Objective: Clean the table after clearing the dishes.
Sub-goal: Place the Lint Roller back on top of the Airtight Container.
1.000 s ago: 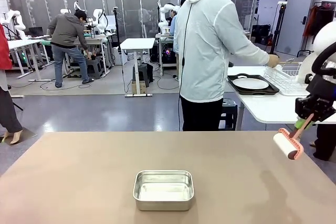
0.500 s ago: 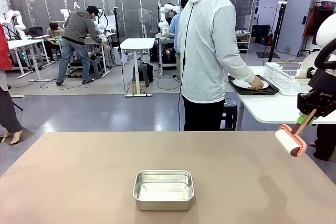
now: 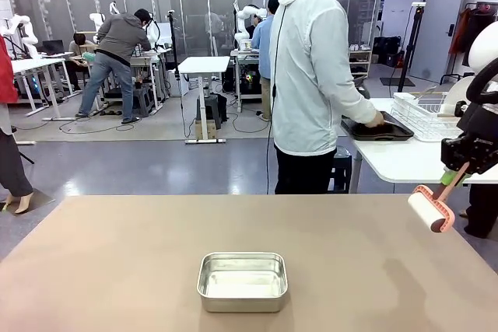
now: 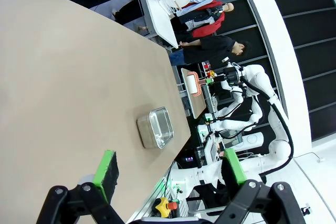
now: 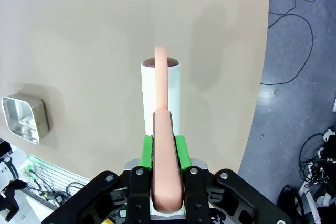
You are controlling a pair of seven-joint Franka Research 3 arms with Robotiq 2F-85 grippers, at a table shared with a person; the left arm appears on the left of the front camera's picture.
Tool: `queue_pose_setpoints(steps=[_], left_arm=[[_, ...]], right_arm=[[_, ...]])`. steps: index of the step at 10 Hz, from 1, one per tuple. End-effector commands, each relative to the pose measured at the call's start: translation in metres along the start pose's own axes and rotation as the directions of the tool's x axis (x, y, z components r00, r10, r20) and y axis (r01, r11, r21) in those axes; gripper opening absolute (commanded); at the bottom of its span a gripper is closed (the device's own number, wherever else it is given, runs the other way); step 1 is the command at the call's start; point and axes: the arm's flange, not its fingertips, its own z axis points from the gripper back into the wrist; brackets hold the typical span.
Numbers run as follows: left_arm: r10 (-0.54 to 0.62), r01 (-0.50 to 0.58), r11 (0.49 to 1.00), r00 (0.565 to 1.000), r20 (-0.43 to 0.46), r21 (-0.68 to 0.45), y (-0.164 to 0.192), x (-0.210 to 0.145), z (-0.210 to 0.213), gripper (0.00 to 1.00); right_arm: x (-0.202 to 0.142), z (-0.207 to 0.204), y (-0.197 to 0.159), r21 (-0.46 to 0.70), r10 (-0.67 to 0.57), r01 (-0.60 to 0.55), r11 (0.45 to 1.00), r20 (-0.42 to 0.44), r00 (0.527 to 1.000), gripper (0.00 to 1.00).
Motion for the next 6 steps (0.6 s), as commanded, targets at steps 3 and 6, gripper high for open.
queue_pose_setpoints(steps=[3,6], left_arm=[[0.002,-0.002,1.000,1.000,0.007,-0.008,-0.0016,-0.0023,0.0016,1.00],[0.002,-0.002,1.000,1.000,0.007,-0.008,-0.0016,-0.0023,0.0016,1.00]], right_arm=[[0.0002,0.0015,0.0019,-0.002,0.002,-0.002,1.000,0.007,1.000,0.20],[0.0002,0.0015,0.0019,-0.002,0.002,-0.002,1.000,0.007,1.000,0.20]])
